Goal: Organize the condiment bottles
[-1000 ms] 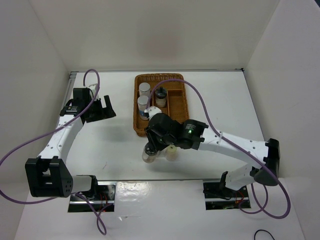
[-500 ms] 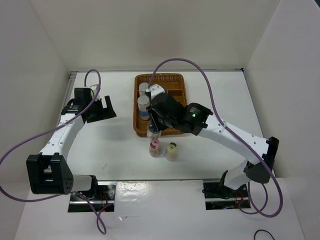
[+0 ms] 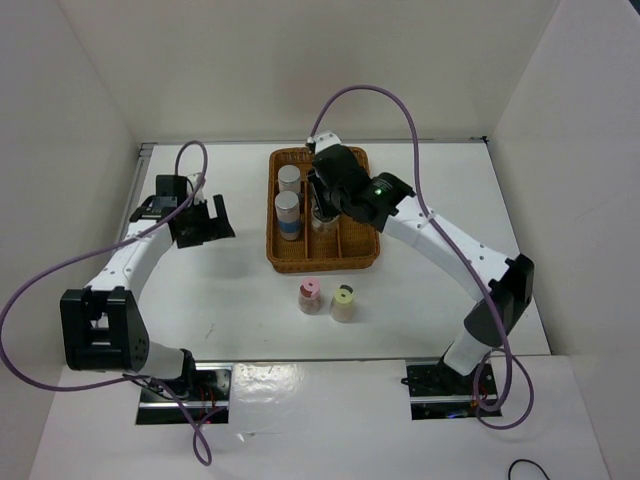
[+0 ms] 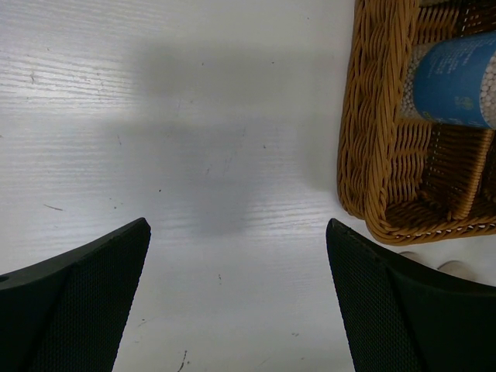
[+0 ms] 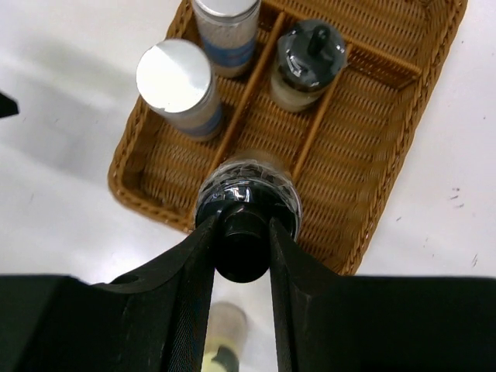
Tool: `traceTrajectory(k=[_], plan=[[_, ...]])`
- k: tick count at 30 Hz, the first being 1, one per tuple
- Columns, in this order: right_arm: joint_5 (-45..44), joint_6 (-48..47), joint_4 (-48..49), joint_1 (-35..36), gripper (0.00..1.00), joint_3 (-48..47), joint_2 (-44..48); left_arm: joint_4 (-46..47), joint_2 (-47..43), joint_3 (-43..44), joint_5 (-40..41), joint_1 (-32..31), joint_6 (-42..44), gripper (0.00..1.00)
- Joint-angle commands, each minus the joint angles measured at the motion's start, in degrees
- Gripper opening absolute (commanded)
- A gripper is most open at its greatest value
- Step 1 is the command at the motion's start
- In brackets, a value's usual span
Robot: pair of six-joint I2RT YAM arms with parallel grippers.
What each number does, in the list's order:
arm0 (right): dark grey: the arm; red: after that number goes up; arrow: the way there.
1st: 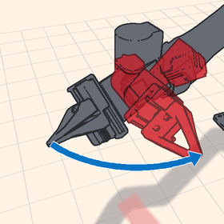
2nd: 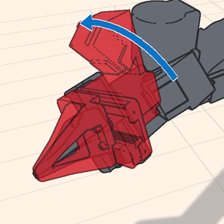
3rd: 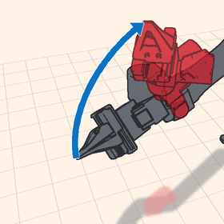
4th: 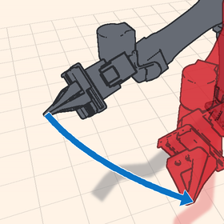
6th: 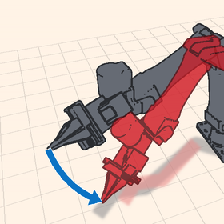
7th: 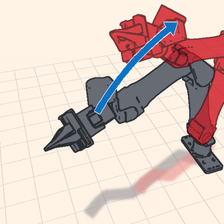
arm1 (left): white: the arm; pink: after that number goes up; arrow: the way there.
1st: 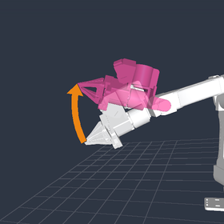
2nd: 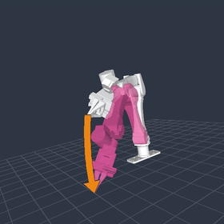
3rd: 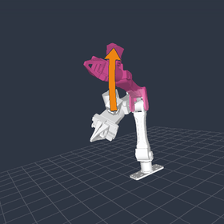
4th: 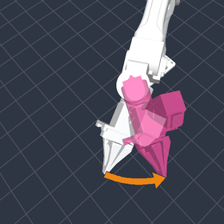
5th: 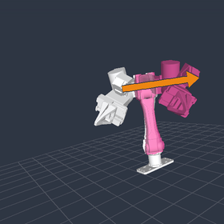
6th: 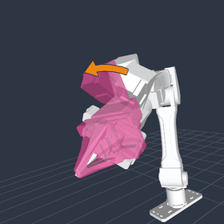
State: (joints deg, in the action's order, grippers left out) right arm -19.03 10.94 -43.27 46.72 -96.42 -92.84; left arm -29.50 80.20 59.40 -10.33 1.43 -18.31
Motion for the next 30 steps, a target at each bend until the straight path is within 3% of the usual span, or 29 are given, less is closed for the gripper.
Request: traceTrajectory(k=[1,6,16,30], plan=[[-0.6,-2.2,6.9,-2.2,0.1,-3.6,-2.3,1.5,1.3,3.0,-0.1,0.3,-0.4,1.0],[1.3,-2.2,13.5,-4.8,0.09,-1.8,-5.9,2.1,2.4,4.1,-0.1,0.3,0.1,1.0],[0.7,-3.3,15.5,-5.3,0.09,-4.9,-14.6,2.1,5.4,5.1,-0.1,0.3,0.1,1.0],[2.0,-1.0,20.6,-8.2,0.1,2.0,-15.3,1.6,5.9,5.6,-0.2,0.9,0.1,1.0]])
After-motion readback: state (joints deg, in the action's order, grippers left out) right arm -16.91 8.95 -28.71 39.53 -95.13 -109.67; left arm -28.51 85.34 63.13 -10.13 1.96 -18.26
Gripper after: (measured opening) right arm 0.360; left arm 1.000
